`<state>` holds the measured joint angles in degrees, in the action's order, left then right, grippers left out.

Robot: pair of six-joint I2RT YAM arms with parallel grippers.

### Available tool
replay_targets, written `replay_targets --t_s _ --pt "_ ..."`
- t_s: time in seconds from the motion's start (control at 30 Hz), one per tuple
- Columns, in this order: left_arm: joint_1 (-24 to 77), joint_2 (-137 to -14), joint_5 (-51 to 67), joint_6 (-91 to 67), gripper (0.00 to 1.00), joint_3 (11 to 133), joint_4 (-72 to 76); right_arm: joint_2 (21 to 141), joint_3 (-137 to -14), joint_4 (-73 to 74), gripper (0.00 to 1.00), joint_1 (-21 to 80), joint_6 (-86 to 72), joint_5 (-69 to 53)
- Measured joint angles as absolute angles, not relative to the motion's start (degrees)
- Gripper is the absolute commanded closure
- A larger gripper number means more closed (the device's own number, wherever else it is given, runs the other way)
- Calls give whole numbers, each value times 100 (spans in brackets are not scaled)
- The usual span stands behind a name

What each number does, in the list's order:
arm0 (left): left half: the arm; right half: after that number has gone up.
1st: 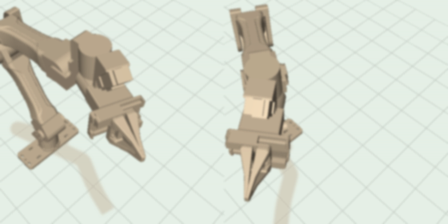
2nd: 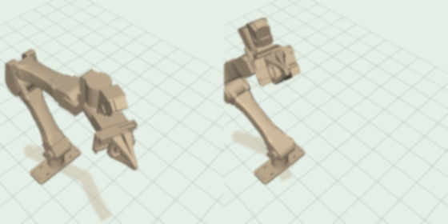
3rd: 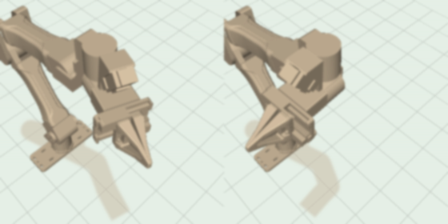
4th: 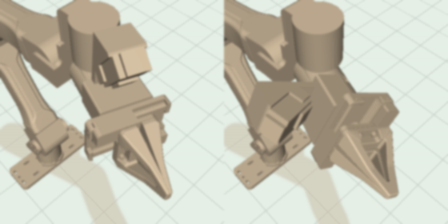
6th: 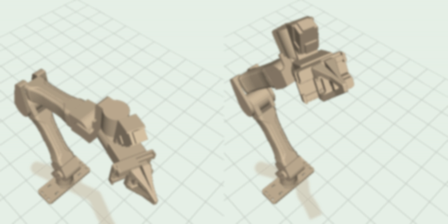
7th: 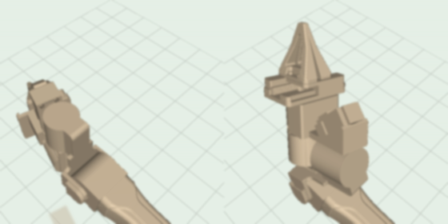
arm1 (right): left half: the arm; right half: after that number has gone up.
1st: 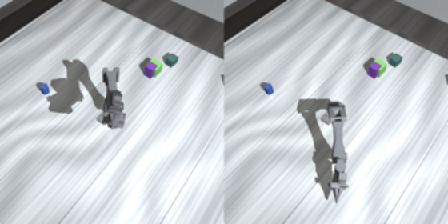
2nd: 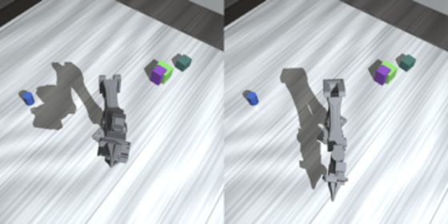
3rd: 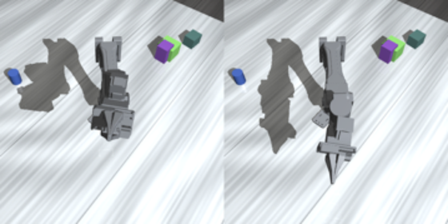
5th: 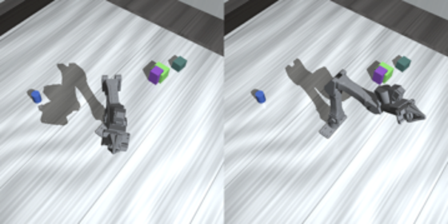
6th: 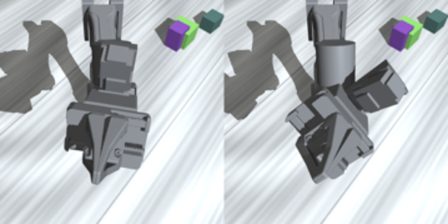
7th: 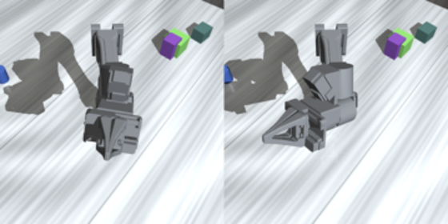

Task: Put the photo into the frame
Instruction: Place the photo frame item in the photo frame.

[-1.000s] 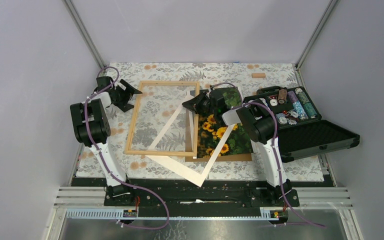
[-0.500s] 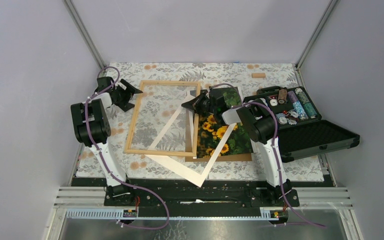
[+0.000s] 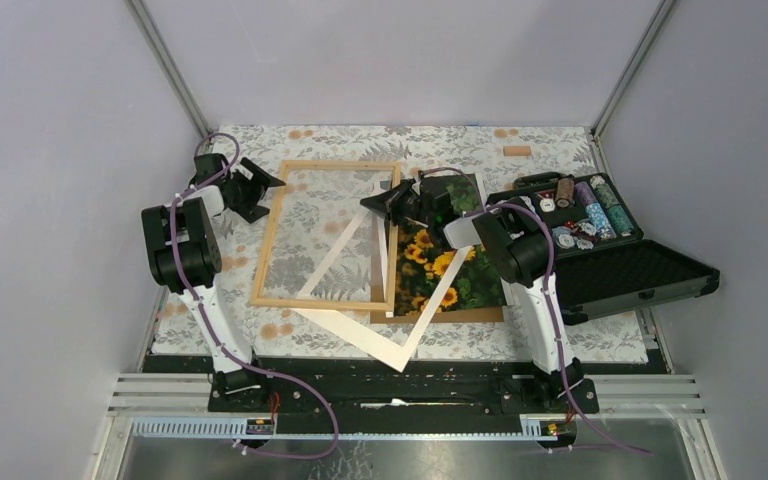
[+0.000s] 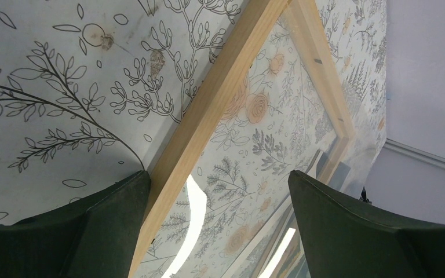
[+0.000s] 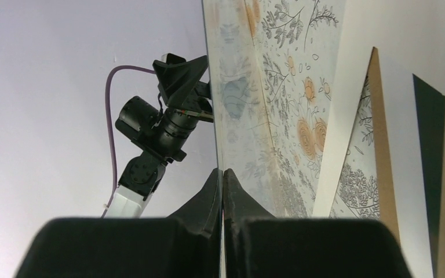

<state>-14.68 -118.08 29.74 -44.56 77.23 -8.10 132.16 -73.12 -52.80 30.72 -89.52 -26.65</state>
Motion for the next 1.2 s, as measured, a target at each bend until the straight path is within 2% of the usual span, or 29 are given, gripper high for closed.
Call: replay_targets --t_s 1.2 --pt "-1466 -11793 3229 -4707 2 7489 -311 13216 -7100 -5601 100 3070 -9682 -2434"
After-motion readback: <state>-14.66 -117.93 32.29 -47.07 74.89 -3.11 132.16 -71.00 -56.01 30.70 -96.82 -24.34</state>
